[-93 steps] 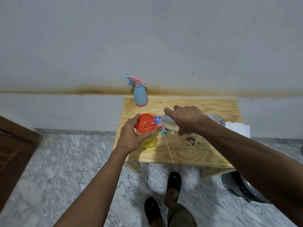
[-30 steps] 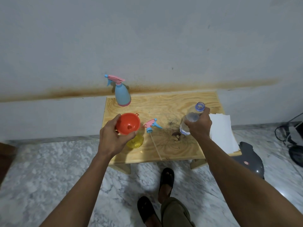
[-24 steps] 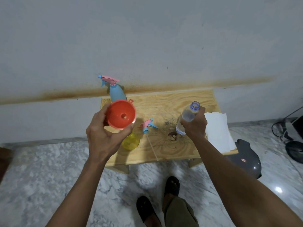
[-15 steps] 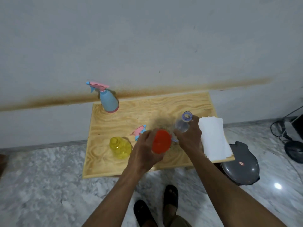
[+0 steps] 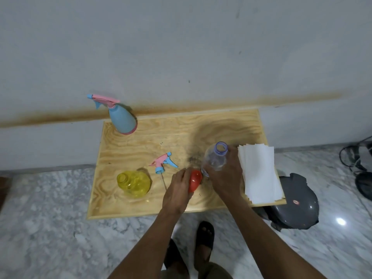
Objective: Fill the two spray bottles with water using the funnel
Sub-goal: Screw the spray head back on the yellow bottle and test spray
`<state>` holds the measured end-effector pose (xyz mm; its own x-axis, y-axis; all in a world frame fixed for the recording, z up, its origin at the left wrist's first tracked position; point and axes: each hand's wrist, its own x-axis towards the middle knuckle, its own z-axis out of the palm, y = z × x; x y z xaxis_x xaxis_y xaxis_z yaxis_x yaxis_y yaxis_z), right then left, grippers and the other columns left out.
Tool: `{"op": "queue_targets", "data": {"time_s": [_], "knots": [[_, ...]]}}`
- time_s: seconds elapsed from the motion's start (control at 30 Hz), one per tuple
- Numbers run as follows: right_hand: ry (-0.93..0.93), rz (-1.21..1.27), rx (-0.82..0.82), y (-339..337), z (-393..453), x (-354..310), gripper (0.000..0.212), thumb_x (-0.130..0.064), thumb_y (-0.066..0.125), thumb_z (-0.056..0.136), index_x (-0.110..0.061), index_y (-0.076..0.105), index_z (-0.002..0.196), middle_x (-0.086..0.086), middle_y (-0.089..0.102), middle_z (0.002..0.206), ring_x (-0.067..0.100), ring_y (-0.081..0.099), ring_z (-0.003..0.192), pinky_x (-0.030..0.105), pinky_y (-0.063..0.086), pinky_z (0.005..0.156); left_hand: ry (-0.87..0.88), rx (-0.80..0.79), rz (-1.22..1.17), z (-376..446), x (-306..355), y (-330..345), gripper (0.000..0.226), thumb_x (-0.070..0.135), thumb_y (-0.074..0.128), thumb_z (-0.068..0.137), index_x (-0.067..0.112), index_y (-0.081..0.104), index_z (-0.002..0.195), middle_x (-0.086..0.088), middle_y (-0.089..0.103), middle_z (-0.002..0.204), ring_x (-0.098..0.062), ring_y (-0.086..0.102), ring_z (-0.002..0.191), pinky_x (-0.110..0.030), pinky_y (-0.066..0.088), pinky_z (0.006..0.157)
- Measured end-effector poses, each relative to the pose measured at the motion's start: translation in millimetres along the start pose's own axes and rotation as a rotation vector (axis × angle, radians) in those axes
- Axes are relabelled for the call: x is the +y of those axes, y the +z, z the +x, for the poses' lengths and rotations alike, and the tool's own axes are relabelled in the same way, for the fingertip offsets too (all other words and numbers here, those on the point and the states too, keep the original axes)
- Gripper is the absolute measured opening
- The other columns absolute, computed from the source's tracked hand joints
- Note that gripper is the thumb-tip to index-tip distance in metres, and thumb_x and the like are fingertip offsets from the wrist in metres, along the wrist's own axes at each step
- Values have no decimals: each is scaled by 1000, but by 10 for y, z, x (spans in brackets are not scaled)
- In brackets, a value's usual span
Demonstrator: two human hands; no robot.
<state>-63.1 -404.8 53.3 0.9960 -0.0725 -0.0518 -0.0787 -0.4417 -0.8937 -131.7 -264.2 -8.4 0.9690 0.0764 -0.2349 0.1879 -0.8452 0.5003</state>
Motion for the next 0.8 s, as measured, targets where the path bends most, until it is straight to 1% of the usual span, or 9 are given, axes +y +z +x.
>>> {"op": "queue_targets", "data": {"time_s": [0.13, 0.2, 0.3, 0.37, 0.43, 0.53, 0.63, 0.7, 0.8], "knots": [[10, -27, -36, -29, 31, 24, 73, -21, 87, 64, -22, 48, 125, -7, 61, 114, 14, 59, 102, 8, 39, 75, -62, -7, -74, 26, 6, 23, 94, 11, 78, 81, 24, 22, 156, -2, 35, 155, -21, 39, 139, -24, 39, 101], [16, -37, -52, -56, 14, 25, 81, -25, 88, 65, -21, 44, 132, -4, 60, 122, 16, 59, 107, 22, 46, 84, -88, -4, -114, 24, -2, 12, 98, 9, 79, 80, 27, 21, 156, 2, 32, 156, -16, 36, 139, -14, 30, 97], [81, -29, -8, -98, -97, 20, 91, -27, 90, 66, -18, 37, 141, 0, 51, 135, 15, 51, 118, 34, 45, 97, -156, 25, -242, -34, 23, -85, 95, 10, 82, 77, 29, 28, 153, 6, 36, 152, -17, 40, 138, -17, 33, 102], [148, -3, 128, -152, -273, 6, 76, -14, 87, 67, -16, 42, 128, 3, 49, 124, 19, 52, 110, 41, 48, 94, -152, 111, -289, -146, 31, -185, 90, 17, 83, 75, 27, 34, 150, 6, 43, 142, -15, 46, 129, -22, 42, 98], [165, -8, 211, -182, -507, -2, 56, 1, 78, 69, -16, 47, 111, 4, 50, 106, 23, 53, 93, 47, 51, 83, -102, 226, -280, -375, 22, -251, 80, 29, 81, 77, 21, 41, 146, 6, 48, 136, -12, 46, 125, -23, 41, 100], [82, -73, 26, 20, -778, -67, 32, 1, 72, 79, -19, 55, 98, 0, 58, 88, 16, 59, 79, 26, 49, 67, -217, 410, -400, -799, -42, -344, 46, 42, 69, 84, 30, 51, 124, 12, 53, 117, -7, 53, 110, -21, 47, 88], [-6, -131, -186, 496, -784, -190, 12, -7, 71, 85, -13, 64, 93, -6, 60, 79, -2, 57, 76, 10, 40, 68, -427, 562, -440, -1058, -342, -375, 35, 26, 75, 80, 36, 46, 97, 10, 56, 94, -20, 61, 89, -36, 54, 73], [-8, -185, -296, 853, -674, -278, 9, -13, 68, 89, -6, 66, 95, 2, 63, 82, 2, 57, 79, 16, 38, 73, -523, 633, -443, -1080, -612, -432, 39, 29, 81, 78, 33, 46, 95, 7, 54, 93, -24, 59, 90, -47, 54, 75], [-54, -328, -392, 1353, -465, -323, 19, -16, 62, 92, -2, 65, 105, 18, 69, 104, 35, 62, 99, 36, 44, 83, -558, 634, -505, -984, -935, -560, 72, 40, 84, 76, 17, 44, 133, 6, 45, 119, -22, 51, 114, -52, 54, 87]]}}
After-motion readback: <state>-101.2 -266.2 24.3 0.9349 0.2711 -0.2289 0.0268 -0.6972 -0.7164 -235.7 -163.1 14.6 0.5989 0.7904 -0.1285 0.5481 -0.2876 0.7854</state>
